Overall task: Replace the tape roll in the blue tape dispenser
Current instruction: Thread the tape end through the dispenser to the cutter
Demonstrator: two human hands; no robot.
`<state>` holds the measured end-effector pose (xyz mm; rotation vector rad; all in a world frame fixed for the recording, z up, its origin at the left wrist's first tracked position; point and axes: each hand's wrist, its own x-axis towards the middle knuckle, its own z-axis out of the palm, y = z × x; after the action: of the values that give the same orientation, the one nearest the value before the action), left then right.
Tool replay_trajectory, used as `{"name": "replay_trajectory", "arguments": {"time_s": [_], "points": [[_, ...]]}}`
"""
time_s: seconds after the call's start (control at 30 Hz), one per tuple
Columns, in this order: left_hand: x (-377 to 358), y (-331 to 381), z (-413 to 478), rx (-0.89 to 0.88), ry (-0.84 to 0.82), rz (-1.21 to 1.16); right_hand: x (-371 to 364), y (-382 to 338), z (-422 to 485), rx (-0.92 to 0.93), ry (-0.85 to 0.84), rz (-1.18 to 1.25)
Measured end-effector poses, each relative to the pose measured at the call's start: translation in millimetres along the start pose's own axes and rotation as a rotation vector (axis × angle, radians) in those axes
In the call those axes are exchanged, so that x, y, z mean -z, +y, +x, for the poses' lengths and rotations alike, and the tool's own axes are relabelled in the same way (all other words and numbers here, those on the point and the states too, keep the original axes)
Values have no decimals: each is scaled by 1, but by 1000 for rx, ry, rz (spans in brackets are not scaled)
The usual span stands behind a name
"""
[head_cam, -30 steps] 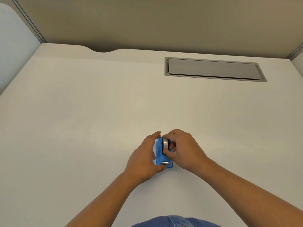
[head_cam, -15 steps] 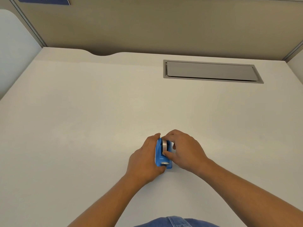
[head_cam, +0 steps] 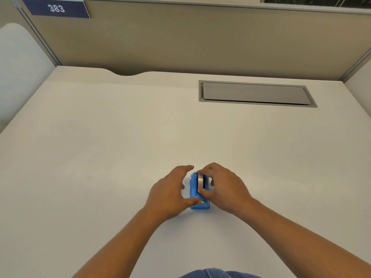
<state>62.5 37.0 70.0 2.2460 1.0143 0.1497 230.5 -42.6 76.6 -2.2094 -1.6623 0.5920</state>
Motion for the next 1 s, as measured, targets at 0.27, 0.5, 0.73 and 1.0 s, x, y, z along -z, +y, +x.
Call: {"name": "replay_trajectory", "arguments": {"time_s": [0.27,0.5,0.73,1.0], "points": [[16,7,12,-332,106,249,-3,5,1,7,-16,15],[23,8,24,-579,83,408,-2,6,3,17,-8,-18],[36,13,38,-761,3,641,-4,7,5,18,-4,-26],[40,16,48,-818,-77,635,-7,10,6,13,-6,-34]]}}
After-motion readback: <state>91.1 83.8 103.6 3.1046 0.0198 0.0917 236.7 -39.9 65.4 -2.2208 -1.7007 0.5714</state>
